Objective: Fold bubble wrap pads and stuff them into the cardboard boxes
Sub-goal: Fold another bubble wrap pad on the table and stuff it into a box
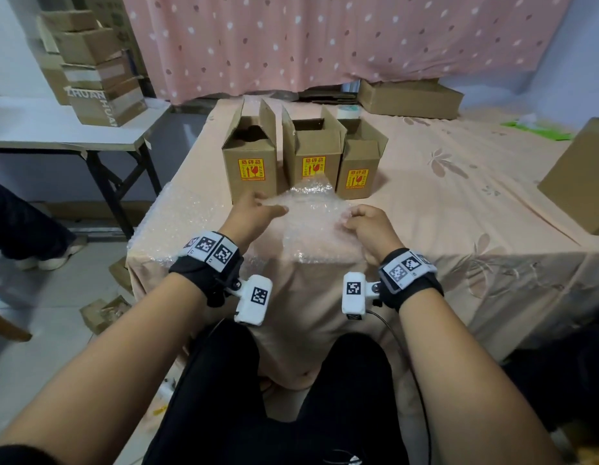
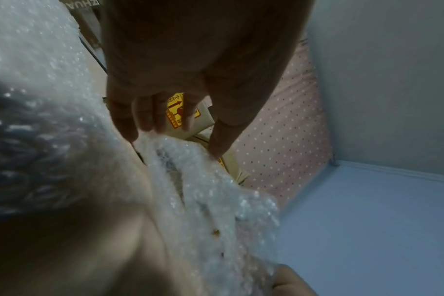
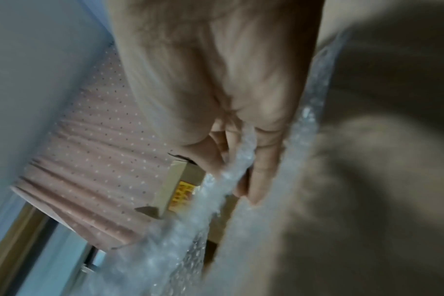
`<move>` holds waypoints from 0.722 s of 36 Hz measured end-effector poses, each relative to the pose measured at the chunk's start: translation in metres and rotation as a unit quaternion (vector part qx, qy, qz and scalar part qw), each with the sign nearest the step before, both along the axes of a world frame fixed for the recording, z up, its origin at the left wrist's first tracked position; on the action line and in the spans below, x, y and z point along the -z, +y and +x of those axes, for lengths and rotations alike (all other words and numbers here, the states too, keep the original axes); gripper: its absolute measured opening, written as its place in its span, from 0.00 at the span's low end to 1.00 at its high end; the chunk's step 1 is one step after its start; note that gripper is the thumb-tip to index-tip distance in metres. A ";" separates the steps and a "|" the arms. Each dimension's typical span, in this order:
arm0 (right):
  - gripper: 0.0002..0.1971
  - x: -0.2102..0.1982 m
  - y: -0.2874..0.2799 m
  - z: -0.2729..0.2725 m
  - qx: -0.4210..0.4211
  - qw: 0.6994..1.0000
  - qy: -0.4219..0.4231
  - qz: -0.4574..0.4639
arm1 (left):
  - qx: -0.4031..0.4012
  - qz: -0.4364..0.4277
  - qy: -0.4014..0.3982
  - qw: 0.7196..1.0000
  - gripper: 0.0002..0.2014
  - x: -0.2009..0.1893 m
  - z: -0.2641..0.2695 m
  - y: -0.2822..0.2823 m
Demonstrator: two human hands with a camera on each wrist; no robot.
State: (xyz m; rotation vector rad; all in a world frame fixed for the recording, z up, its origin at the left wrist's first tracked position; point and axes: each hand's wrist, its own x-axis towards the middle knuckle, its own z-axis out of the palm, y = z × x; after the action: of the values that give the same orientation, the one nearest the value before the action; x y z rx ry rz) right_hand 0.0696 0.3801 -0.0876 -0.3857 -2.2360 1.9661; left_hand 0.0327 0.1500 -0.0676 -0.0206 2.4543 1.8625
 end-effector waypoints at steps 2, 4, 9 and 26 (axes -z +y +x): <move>0.12 0.004 0.003 0.001 0.016 1.000 -0.002 0.003 | -0.001 -0.011 -0.014 1.000 0.28 0.005 0.002 0.005; 0.11 0.003 0.003 0.004 0.019 1.000 -0.002 -0.013 | -0.018 -0.013 -0.014 1.000 0.30 0.005 0.005 0.008; 0.11 0.000 0.003 0.008 0.039 0.998 0.012 -0.052 | -0.083 -0.030 0.033 0.996 0.35 0.009 0.003 0.006; 0.12 0.011 0.001 0.007 0.069 0.995 0.025 -0.071 | 0.046 -0.442 0.347 0.826 0.24 -0.002 0.063 0.043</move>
State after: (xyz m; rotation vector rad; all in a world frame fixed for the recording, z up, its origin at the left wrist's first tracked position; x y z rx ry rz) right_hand 0.0769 0.3809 -0.0983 -0.4883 -1.9884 2.0435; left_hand 0.0960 0.1935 -0.0652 0.8387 3.4562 0.5463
